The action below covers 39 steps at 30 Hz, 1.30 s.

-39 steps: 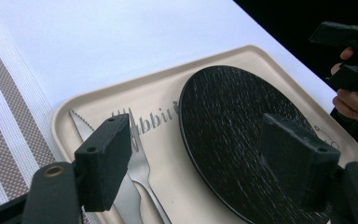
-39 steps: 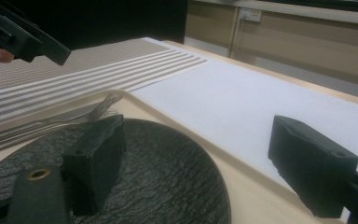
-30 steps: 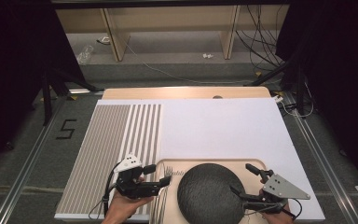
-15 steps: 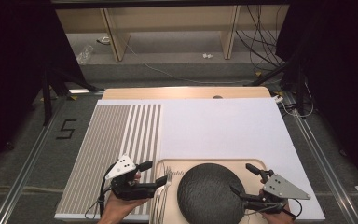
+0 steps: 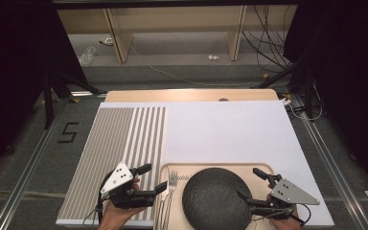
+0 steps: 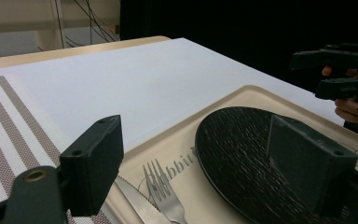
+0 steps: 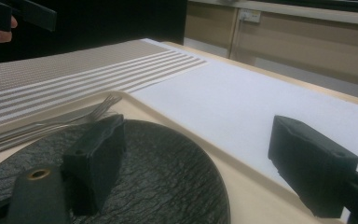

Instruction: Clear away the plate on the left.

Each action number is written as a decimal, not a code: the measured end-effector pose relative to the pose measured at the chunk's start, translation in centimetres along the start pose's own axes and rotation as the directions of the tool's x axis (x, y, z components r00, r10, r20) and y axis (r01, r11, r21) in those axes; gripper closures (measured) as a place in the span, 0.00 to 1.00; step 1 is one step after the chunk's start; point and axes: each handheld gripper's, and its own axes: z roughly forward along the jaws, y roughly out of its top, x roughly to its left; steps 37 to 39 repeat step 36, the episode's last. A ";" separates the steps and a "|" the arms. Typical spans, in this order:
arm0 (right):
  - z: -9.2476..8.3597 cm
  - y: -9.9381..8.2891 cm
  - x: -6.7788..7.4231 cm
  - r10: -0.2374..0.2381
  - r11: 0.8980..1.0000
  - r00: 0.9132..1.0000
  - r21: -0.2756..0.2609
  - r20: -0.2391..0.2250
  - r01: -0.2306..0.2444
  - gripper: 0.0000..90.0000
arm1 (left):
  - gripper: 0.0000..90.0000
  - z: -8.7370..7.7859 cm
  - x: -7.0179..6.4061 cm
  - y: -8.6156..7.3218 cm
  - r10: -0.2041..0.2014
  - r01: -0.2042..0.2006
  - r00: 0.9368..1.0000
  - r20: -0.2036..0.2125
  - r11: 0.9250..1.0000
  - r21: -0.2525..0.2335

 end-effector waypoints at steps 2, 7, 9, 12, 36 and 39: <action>0.0 0.0 0.0 -0.004 1.000 1.000 0.001 0.000 0.004 0.22 | 0.20 -0.2 0.1 -0.1 -0.003 0.003 1.000 0.004 1.000 -0.014; 0.0 0.1 0.1 -0.003 1.000 1.000 -0.001 0.001 0.003 0.22 | 0.19 -0.9 0.2 -0.6 -0.006 0.006 1.000 -0.004 0.998 -0.060; 0.0 0.1 0.1 -0.003 1.000 1.000 -0.001 0.000 0.003 0.22 | 0.19 -1.1 0.2 -0.8 -0.016 0.016 1.000 -0.001 0.998 -0.065; 0.0 0.1 0.1 -0.003 1.000 1.000 -0.001 0.001 0.003 0.22 | 0.19 -1.1 0.2 -1.0 -0.014 0.014 1.000 -0.002 0.998 -0.058; 0.0 0.0 0.1 -0.006 1.000 1.000 0.001 0.003 0.006 0.22 | 0.18 -1.0 0.3 -0.8 -0.014 0.014 1.000 0.001 0.998 -0.069; 0.0 0.0 0.1 -0.006 1.000 1.000 0.001 0.003 0.006 0.22 | 0.18 -1.0 0.3 -0.8 -0.014 0.014 1.000 0.001 0.998 -0.069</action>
